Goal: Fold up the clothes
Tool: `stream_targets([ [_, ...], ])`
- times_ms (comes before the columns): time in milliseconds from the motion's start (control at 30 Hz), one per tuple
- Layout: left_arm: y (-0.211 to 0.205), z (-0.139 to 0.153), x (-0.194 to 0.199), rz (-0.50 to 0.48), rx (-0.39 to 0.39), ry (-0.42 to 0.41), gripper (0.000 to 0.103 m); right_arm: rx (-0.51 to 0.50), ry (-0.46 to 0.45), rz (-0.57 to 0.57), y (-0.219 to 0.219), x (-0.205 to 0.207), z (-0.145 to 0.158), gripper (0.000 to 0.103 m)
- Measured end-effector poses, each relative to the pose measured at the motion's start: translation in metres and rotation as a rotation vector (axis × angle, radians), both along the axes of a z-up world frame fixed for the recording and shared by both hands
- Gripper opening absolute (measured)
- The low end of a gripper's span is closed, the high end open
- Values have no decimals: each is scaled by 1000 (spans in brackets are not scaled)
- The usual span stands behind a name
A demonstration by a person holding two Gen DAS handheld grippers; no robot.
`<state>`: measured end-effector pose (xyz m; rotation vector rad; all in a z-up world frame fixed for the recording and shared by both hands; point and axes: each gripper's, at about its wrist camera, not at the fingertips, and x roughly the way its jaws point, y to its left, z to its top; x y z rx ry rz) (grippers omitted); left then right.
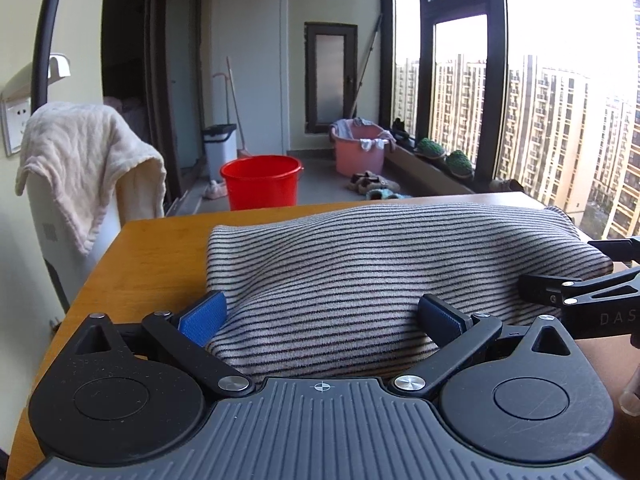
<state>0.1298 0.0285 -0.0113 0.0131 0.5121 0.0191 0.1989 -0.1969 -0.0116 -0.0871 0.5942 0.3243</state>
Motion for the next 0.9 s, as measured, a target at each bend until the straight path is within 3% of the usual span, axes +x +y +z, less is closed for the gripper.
stream_targets([
  [67,1,-1,-1,-6,0,15,103,73,109,20,-11,10,-5,103],
  [233,-5,-1,2,3,56,28,103,83,105,18,-14,7,-6,103],
  [567,-20,1,6,7,46,27,103,92,100,15,-15,5,-6,103],
  [900,-10,-2,4,16,39,21,103,96,98,13,-13,5,-5,103],
])
